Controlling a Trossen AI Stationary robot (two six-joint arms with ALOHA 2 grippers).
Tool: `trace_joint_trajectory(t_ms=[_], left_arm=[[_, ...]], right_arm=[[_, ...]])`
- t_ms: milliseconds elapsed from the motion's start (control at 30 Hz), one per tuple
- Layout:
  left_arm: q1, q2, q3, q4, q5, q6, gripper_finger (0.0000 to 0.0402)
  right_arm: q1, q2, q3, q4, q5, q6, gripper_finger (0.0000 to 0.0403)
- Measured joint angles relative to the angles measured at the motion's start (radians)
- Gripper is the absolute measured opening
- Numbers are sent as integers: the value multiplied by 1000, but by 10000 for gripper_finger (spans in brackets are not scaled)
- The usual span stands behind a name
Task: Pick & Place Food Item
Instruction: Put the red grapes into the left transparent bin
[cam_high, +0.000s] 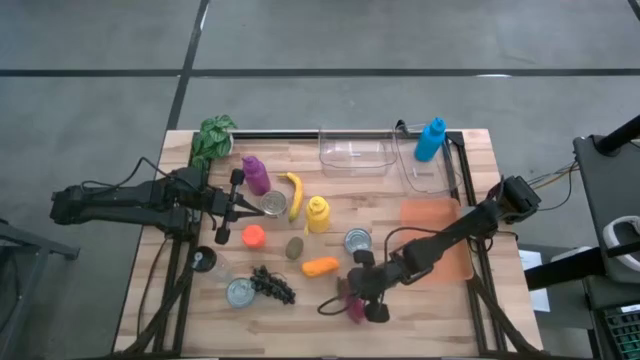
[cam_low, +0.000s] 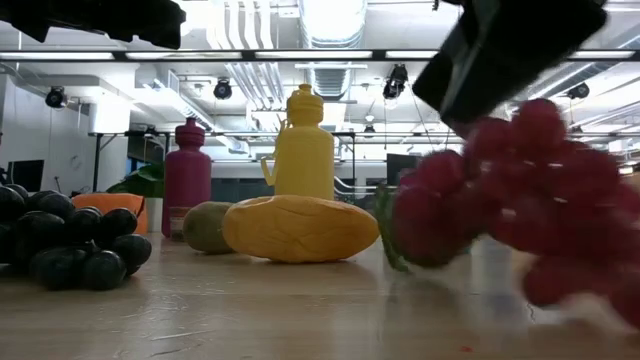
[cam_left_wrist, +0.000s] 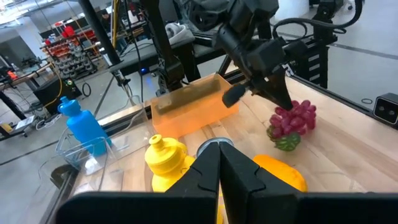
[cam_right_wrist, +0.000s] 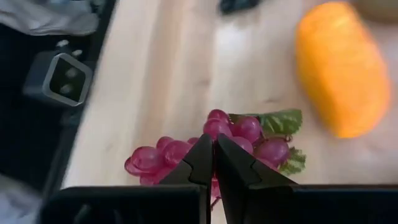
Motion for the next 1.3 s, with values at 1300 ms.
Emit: trace_joint_trajectory(t_ms=[1300], left_arm=[[0,0,0,-5,0,-3,10]], right_arm=[[13,-1,253,-330,222,-124,8]])
